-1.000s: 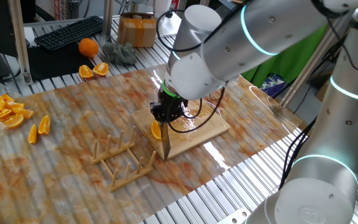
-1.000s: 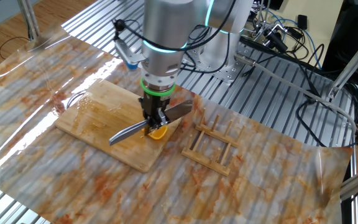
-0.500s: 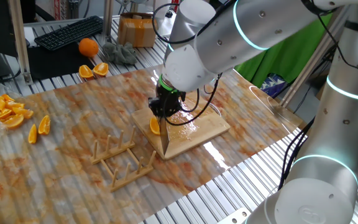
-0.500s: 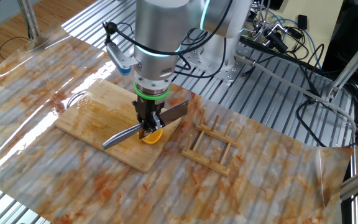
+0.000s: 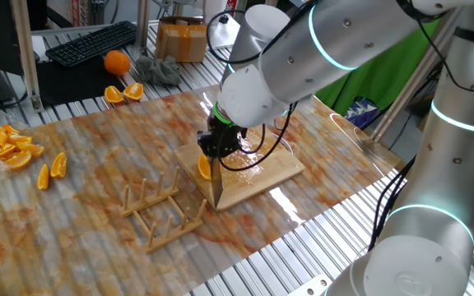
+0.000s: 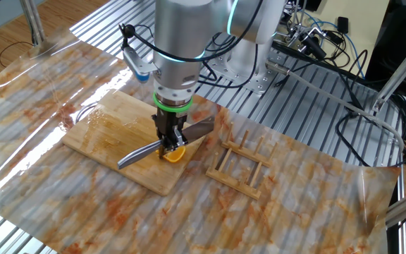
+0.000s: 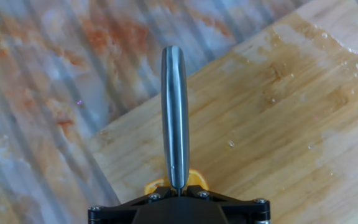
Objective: Chop the orange
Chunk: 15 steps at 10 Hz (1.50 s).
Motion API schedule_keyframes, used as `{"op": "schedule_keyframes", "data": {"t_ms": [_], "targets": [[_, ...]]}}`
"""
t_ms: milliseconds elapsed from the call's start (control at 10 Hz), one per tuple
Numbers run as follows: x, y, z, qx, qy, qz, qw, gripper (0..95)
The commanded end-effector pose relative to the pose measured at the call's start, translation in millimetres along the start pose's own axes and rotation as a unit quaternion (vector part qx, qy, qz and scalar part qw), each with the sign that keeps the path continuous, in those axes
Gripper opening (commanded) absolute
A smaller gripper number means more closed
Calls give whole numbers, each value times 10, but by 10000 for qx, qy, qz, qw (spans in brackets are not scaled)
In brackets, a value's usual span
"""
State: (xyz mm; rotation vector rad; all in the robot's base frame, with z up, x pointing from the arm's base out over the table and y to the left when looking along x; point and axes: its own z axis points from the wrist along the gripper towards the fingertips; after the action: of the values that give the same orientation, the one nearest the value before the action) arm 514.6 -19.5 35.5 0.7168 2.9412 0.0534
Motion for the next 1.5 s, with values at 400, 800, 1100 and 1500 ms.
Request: {"op": "schedule_keyframes", "data": {"t_ms": [400,800,1100,1500], "targets": [[-115,60,-41,39,-207,5,9998,0],[-4,26,-30,-2,-345,63,9994,0],[-137,75,-46,98,-416,20,9991,0],[-17,44,-28,-40,-361,120,9993,0]]}}
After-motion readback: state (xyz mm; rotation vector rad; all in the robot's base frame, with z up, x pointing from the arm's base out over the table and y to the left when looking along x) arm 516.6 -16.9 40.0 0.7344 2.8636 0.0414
